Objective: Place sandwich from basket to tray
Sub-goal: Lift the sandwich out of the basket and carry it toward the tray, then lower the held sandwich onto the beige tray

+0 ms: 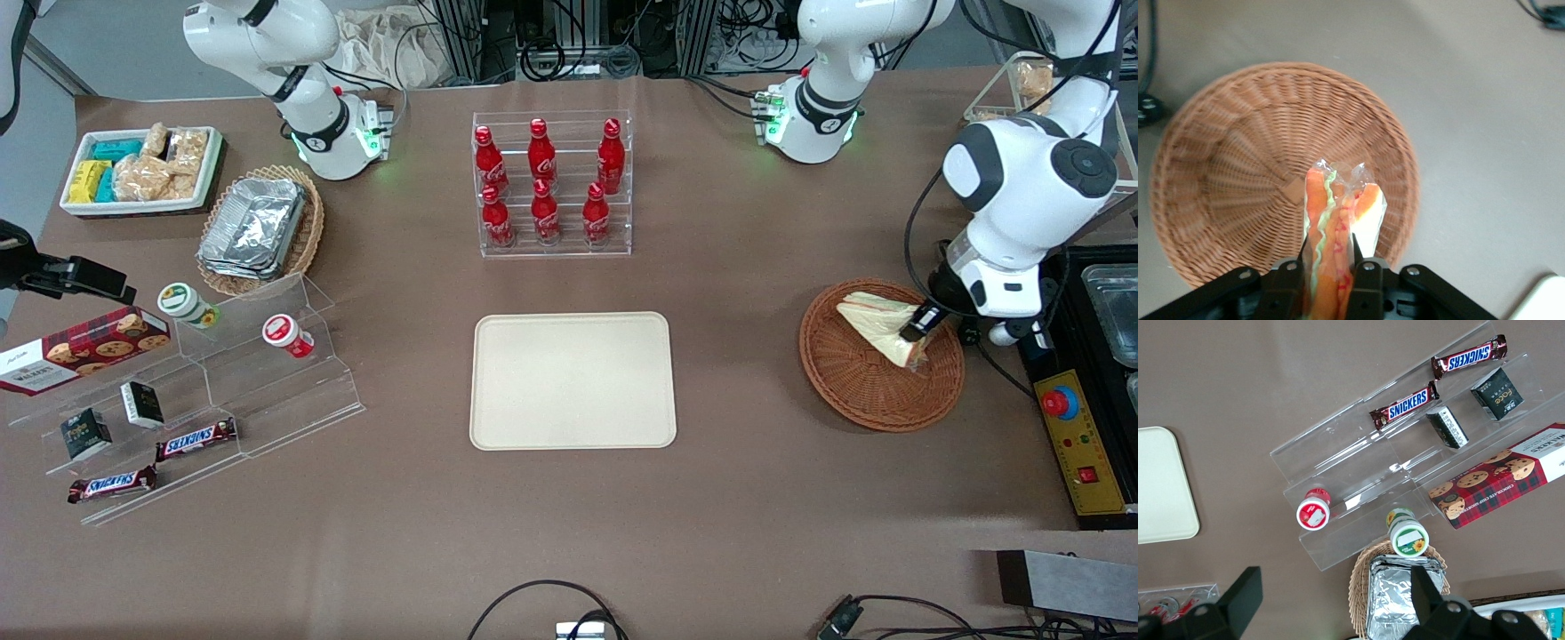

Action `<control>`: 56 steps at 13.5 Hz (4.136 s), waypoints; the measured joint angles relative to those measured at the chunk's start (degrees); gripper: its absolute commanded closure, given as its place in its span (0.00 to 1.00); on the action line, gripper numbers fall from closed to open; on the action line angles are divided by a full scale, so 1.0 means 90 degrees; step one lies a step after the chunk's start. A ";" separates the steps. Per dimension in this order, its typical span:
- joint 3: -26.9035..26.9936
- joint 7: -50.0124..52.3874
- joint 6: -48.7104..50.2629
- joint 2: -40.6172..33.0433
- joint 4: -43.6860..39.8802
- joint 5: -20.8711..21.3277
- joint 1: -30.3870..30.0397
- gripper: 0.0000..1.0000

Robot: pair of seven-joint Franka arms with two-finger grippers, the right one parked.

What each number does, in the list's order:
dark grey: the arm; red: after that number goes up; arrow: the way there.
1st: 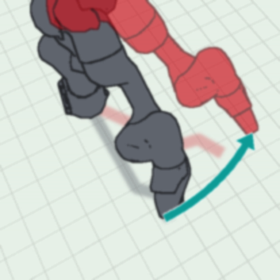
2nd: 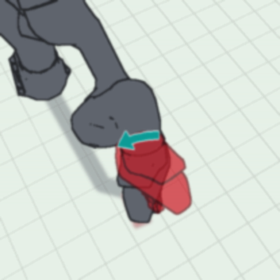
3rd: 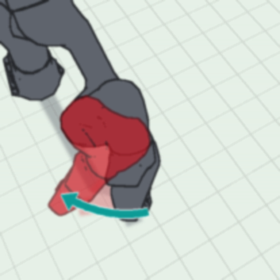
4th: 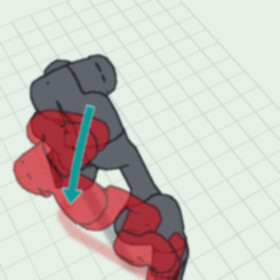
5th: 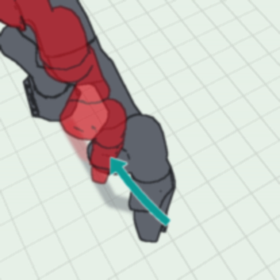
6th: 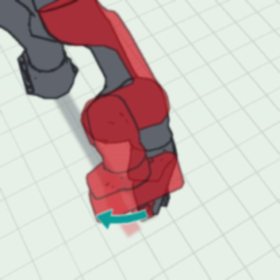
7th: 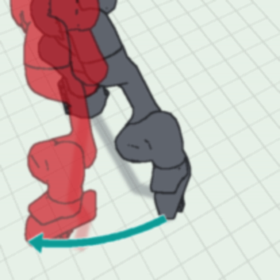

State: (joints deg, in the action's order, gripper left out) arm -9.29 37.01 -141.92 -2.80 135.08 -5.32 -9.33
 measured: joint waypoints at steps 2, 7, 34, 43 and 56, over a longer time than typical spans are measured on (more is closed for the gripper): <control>-0.0386 0.0076 0.0064 0.0003 -0.0078 0.0354 0.0008 0.96; -0.1493 0.0110 0.1512 0.0104 -0.1296 0.0555 0.0022 0.96; -0.2821 0.3077 0.1583 0.5172 -0.5277 0.4706 0.2108 0.90; -0.2821 0.3074 0.1367 0.5441 -0.5297 0.4842 0.2206 0.91; -0.2818 0.3078 0.1349 0.5763 -0.5331 0.5168 0.2283 0.00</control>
State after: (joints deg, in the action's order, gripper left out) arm -34.65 64.71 -129.77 49.06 87.10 41.19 11.21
